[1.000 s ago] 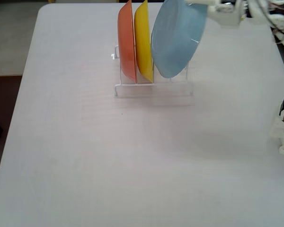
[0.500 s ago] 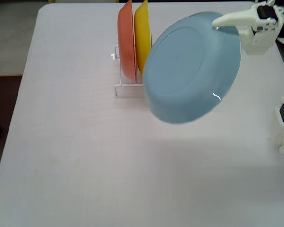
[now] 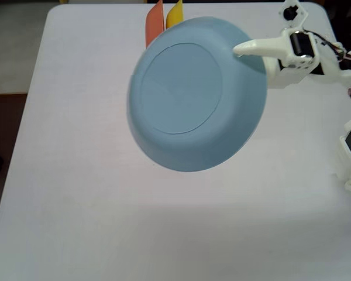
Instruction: Would you please take all the plates for me?
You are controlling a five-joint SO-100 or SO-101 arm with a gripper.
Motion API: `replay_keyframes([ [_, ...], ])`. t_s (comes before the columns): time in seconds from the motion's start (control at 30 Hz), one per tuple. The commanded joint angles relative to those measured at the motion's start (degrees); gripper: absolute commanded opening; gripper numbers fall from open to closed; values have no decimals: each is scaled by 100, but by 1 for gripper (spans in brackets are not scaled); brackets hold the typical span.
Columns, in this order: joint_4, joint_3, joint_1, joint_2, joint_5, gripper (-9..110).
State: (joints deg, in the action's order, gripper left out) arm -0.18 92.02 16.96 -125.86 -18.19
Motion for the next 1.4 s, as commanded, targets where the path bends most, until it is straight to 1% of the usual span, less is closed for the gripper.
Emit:
replay_keyframes([
  [0.0,-457,-97,70,44,-79,0],
  [0.73,-615,0,9,202,-211,0],
  [0.77,-615,26,-9,193,-255,1],
  [0.9,-387,149,-158,132,-721,23],
  [0.97,-229,158,-290,114,-800,32],
  [1.0,-176,158,-334,105,-861,35],
  [1.2,79,158,-527,-18,-1099,37],
  [1.27,272,149,-703,-70,-1125,35],
  [1.37,580,149,-1292,0,-1002,30],
])
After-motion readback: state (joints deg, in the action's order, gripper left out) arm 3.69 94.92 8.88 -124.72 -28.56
